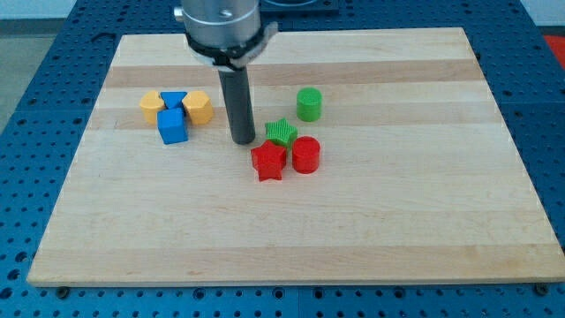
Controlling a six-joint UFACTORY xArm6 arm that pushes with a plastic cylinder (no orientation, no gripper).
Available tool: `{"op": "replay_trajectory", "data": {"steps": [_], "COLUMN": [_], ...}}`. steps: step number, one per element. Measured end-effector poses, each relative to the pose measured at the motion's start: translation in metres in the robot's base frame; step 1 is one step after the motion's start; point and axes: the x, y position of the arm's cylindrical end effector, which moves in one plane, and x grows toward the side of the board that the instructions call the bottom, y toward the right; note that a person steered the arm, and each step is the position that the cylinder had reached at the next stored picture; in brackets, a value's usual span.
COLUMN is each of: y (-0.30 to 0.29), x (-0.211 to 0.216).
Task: Slide red star below red circle
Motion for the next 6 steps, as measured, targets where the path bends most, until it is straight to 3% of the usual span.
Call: {"op": "replay_trajectory", "data": {"steps": [3, 5, 6], "y": [0.008, 0.061, 0.025], "x": [0.061, 0.069, 0.064]}}
